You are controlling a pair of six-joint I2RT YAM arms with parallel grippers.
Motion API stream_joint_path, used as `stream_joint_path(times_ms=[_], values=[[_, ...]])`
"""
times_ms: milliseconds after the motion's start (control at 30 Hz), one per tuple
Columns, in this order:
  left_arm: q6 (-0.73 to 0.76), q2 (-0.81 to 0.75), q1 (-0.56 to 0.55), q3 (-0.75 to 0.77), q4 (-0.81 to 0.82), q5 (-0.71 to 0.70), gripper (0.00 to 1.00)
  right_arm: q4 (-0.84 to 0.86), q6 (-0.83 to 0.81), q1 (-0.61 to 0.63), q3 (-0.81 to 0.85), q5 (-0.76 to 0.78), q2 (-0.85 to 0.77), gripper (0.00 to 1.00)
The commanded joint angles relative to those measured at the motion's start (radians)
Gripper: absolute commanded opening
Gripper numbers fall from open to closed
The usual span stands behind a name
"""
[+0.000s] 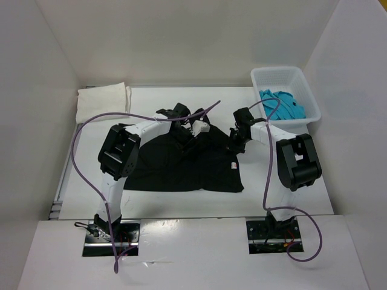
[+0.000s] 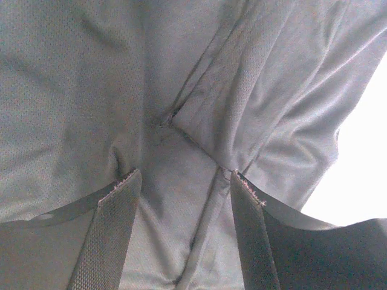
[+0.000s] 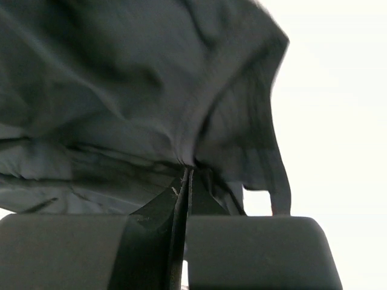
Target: Fold and stack the t-shirts
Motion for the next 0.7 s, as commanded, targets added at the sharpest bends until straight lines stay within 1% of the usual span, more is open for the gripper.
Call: stream_joint_path(times_ms=[0,167,267,300,533,567,667], values=[[-0.029,-0.063,0.0,0.04,-0.016,0.052,0.68,-0.004,0.01,0.009,-0.059,-0.001,-0.096,0.0],[-0.065,-0.038,0.0,0.088,-0.007,0.032,0.68,-0.025,0.028,0.009,-0.116,-0.011,-0.161,0.0],[-0.076,0.0,-0.022,0.118,-0.007,0.011,0.68,-0.034,0.037,0.019,-0.14,-0.011,-0.173,0.0],[-0.076,0.0,-0.051,0.118,-0.007,0.002,0.68,-0.034,0.037,0.019,-0.154,-0.011,-0.182,0.0],[-0.076,0.039,-0.117,0.14,-0.007,-0.052,0.68,-0.053,0.046,0.04,-0.192,-0.011,-0.182,0.0],[-0.076,0.051,-0.117,0.14,-0.007,-0.064,0.66,-0.053,0.056,0.052,-0.192,-0.002,-0.182,0.0],[-0.085,0.074,-0.126,0.14,0.002,-0.076,0.64,-0.053,0.065,0.063,-0.205,-0.002,-0.173,0.0]])
